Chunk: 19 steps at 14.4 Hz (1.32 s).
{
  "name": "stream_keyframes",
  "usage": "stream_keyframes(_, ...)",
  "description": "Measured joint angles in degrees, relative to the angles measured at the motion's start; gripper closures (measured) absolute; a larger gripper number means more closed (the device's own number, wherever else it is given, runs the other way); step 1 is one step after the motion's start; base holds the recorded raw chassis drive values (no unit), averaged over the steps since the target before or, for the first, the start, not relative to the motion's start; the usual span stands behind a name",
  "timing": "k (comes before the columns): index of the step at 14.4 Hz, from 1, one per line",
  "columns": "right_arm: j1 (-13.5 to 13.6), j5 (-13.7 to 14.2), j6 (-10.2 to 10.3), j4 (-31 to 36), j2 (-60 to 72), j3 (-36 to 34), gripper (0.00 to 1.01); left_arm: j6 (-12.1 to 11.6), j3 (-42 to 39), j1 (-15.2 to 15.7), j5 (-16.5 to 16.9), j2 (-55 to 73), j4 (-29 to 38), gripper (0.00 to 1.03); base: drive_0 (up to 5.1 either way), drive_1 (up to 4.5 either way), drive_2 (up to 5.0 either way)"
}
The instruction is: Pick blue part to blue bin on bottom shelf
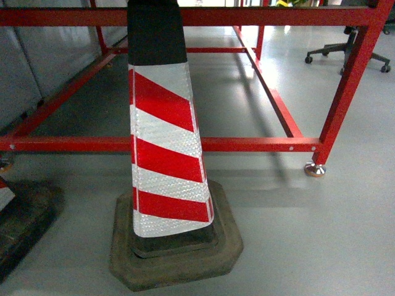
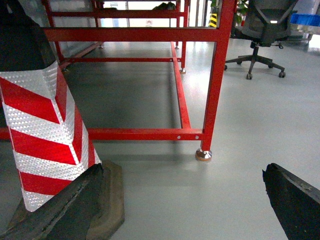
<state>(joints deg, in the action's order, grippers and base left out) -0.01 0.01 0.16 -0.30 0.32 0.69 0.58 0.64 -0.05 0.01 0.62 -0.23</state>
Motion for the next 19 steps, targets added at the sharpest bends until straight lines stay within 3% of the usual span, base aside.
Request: stream_keyframes(19, 0.0, 0.0, 0.0, 0.0, 0.0, 0.0, 0.03, 0.0, 0.0, 0.0, 0.0, 0.0, 0.0, 0.05, 0.0, 0.0, 0.0)
